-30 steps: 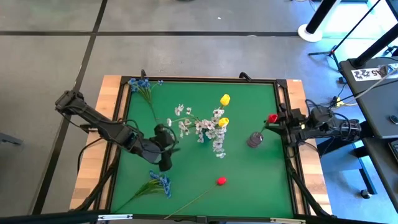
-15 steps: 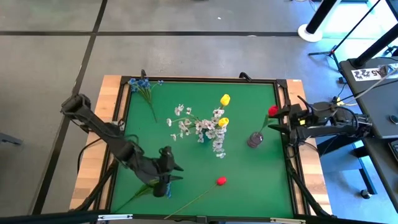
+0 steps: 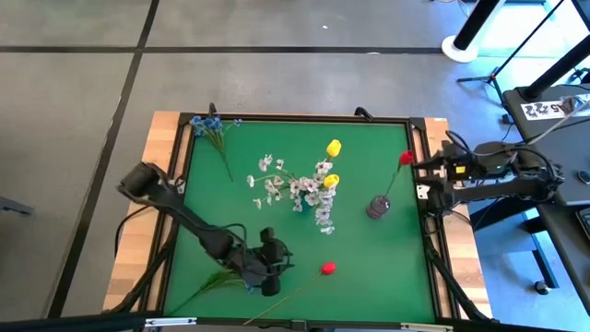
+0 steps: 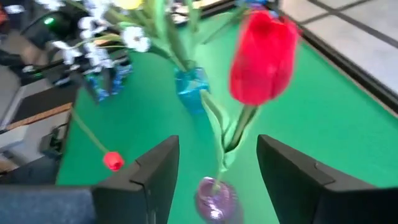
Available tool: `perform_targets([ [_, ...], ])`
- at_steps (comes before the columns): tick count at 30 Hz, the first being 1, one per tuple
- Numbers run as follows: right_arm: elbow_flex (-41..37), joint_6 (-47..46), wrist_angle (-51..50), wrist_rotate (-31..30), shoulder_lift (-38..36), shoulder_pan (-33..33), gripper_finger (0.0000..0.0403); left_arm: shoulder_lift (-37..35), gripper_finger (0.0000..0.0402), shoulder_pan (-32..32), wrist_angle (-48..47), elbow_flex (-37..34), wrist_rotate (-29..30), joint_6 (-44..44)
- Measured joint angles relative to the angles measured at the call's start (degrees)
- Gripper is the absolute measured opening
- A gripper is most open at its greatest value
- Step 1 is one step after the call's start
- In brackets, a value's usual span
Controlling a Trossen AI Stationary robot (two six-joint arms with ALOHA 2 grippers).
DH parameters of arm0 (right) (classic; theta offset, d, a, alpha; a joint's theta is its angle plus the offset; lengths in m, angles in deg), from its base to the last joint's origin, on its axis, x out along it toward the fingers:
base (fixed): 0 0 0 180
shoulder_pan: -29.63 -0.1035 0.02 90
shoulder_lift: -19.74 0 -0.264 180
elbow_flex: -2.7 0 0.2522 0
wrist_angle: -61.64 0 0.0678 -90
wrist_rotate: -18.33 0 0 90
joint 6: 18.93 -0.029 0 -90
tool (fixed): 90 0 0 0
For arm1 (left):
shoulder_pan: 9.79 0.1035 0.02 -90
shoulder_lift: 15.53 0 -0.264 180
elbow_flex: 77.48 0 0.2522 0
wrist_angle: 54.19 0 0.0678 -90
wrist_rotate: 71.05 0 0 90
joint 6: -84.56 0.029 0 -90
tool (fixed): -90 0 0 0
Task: Sort flowers into vase by color
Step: Put the red tulip into the purple vase
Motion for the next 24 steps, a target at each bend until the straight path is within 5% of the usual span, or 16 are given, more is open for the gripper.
perform_targets([
  [5, 2.2, -1.2, -2.3, -6.8, 0.1, 0.0, 0.0216, 4.7, 0.0140, 0.4, 10.0, 1.0, 0.4, 1.8],
  [12, 4.0, -1.3, -2.3, -17.3, 0.0, 0.0, 0.0216, 12.7, 0.0140, 0.6, 7.2, 10.2, 0.4, 2.4],
  [24, 4.0, -6.1, -2.0, -23.5, 0.1, 0.0, 0.0216, 22.7, 0.0140, 1.5, 2.4, 19.6, -1.0, -3.9],
])
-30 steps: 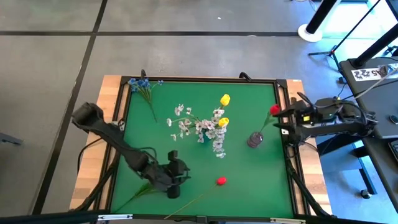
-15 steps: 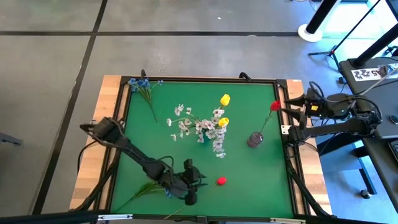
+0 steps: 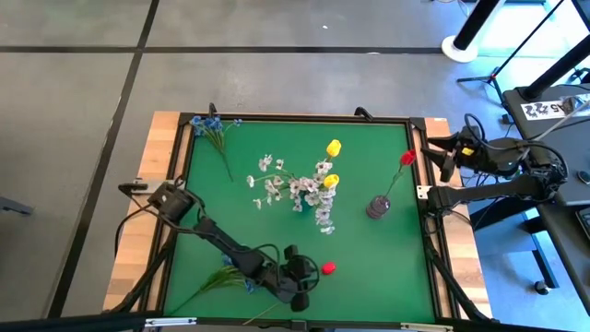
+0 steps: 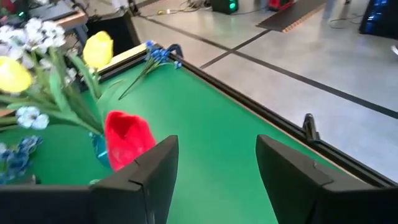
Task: Sort flowers into vase by color
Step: Put the red tulip into the purple vase
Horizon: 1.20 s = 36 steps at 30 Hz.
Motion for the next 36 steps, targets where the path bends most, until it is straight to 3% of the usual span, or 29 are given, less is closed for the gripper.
perform_targets([
  [9, 0.0, 1.0, 10.3, -5.8, 0.0, 0.0, 0.0216, 1.7, 0.0140, 1.8, 4.0, -1.3, -7.3, -0.7],
  [15, 0.0, 5.5, 21.1, -5.6, 0.1, 0.0, 0.0216, 3.3, 0.0126, 2.5, 5.6, -1.1, -4.9, -2.2],
  [22, 0.0, 11.9, 26.0, 4.4, 0.1, 0.0, 0.0216, 3.1, 0.0014, 2.0, 0.6, -1.1, 2.4, -1.9],
  [28, -2.5, 15.9, 30.9, 12.3, 0.5, 0.0, 0.0216, -1.0, 0.0006, 1.5, -6.7, -1.7, 6.3, -0.2],
  [36, -8.6, 20.6, 49.2, 23.3, 1.3, 0.0, 0.0216, -13.0, 0.0004, -1.1, -12.1, -1.5, 15.8, 3.4],
])
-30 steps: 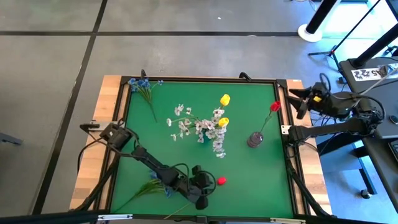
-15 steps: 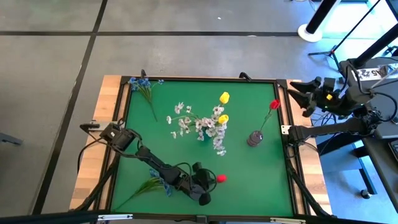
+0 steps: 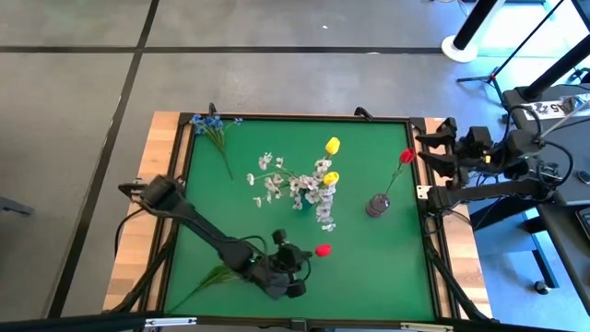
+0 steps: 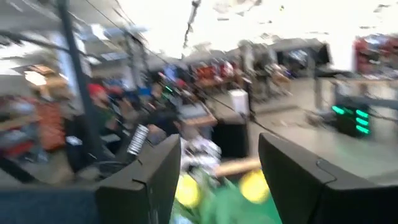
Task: Sort flowers into vase by color
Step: Put the red tulip into the purple vase
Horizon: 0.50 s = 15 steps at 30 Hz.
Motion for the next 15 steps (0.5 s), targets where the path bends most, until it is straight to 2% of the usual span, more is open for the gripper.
perform_targets([
  [3, -1.0, 0.0, 4.3, 5.2, 0.6, 0.0, 0.0216, -5.2, 0.0004, -1.9, 4.1, 0.0, 2.8, 5.5],
  [6, -2.2, 0.0, 7.8, 10.5, 2.3, -0.1, 0.0216, -8.4, 0.0004, -3.3, 12.6, 0.1, 2.4, 13.4],
  [12, -6.2, -0.3, 15.8, 15.7, 7.3, -0.1, 0.0216, -10.6, 0.0004, -2.4, 36.5, 0.1, -10.3, 32.6],
  [15, -6.5, -1.5, 18.2, 17.5, 10.2, -0.2, 0.0216, -10.7, 0.0004, -0.9, 45.1, 0.1, -13.5, 41.9],
])
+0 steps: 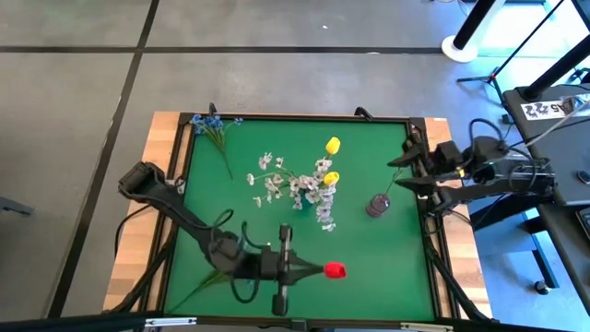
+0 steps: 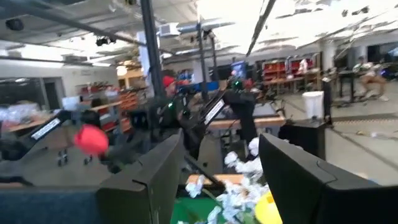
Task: Sort flowers into vase by color
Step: Put the red tulip into the purple vase
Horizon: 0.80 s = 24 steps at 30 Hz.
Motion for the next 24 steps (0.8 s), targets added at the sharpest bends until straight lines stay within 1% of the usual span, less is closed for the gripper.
perform_targets([
  [3, 0.0, 1.2, 3.6, 0.7, 2.9, -2.1, 0.0216, 0.0, 0.0004, 2.1, 4.2, 0.0, -0.4, 7.1],
  [5, 0.0, 4.1, 6.3, 0.7, 4.8, -4.7, 0.0216, 0.0, 0.0004, 4.0, 7.0, 0.0, -0.4, 8.5],
  [8, 0.0, 11.4, 10.3, -0.2, 8.3, -9.7, 0.0216, 0.0, 0.0006, 7.3, 10.2, 0.0, -0.4, 8.6],
  [11, 0.0, 18.0, 14.5, -3.8, 12.1, -15.0, 0.0216, 0.0, 0.0007, 9.9, 10.6, 0.0, -0.4, 7.7],
  [13, 0.0, 21.4, 17.8, -8.1, 15.1, -17.8, 0.0216, 0.0, 0.0007, 11.1, 10.1, 0.0, -0.7, 5.8],
  [16, 0.0, 25.2, 21.7, -15.0, 20.0, -20.8, 0.0216, 0.0, 0.0007, 12.2, 9.8, 0.0, -2.8, 3.8],
  [21, 0.0, 25.5, 32.1, -20.3, 27.1, -22.8, 0.0216, 0.0, 0.0008, 12.3, 10.7, 0.0, -5.4, 3.6],
  [24, 0.0, 24.1, 36.5, -21.5, 30.9, -22.7, 0.0216, 0.0, 0.0008, 12.3, 10.8, 0.0, -7.0, 3.6],
])
